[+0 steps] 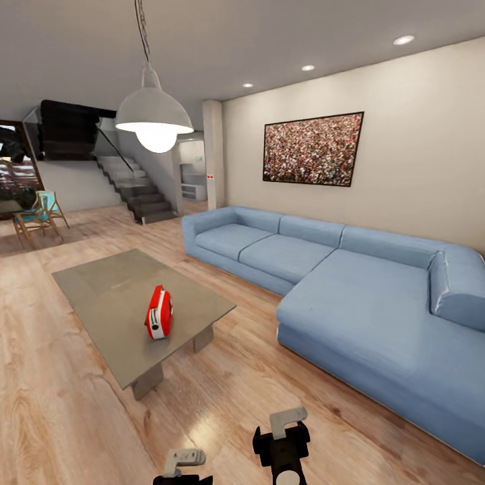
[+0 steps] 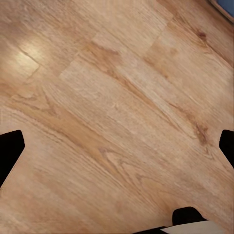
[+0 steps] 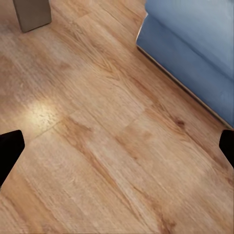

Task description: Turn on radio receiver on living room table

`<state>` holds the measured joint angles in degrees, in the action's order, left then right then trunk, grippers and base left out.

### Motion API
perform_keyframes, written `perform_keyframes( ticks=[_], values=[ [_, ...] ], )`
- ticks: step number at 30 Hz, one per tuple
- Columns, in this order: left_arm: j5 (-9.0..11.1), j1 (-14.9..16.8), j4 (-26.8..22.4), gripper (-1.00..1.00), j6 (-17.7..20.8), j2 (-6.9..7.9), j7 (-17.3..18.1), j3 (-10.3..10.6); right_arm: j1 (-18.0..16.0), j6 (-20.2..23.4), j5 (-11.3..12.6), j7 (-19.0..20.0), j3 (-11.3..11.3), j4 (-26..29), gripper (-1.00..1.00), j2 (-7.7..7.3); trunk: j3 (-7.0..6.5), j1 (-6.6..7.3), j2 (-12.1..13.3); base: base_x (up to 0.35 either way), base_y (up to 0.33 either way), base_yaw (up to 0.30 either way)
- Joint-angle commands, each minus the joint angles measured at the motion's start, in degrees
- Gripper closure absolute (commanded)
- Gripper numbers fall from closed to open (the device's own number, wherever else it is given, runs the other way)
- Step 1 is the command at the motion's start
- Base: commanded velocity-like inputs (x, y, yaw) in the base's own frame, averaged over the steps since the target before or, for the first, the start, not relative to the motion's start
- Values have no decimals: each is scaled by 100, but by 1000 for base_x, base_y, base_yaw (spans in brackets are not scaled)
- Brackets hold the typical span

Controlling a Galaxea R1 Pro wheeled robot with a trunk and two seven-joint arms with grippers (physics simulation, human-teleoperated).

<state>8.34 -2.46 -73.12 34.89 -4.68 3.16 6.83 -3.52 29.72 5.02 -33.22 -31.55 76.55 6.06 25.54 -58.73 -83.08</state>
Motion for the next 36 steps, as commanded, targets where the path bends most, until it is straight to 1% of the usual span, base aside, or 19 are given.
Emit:
perform_keyframes(
  ticks=[1, 11, 19, 28, 31, 36],
  values=[
    [0, 0, 0, -100, 0, 1, 0, 1, -2, 0, 1, 0, 0, 0, -100, 0, 0, 0, 0, 314, 34, 0],
    [-7, 0, 2, -100, 1, -2, 1, 3, 0, 7, 10, 0, -11, 0, -100, 0, 0, 0, 0, 327, 7, 7],
    [-7, 0, 0, -100, 1, -7, -8, 3, -5, 8, 13, 0, -17, 0, -100, 7, 0, 0, 0, 332, -14, 249],
    [-8, 0, 0, -100, -8, -7, -8, 3, -4, 8, 17, 0, -18, 0, -100, 12, 0, 0, 0, 329, -137, 292],
    [-8, 0, 1, -100, -12, -7, -8, 1, -5, 8, 17, 0, -18, 0, -100, 13, 0, 0, 0, 223, -72, 128],
    [-8, 0, 0, -100, -16, -7, -8, -2, -4, 8, 17, 0, -18, 0, -100, 13, 0, 0, 0, 53, -16, 29]
  ],
)
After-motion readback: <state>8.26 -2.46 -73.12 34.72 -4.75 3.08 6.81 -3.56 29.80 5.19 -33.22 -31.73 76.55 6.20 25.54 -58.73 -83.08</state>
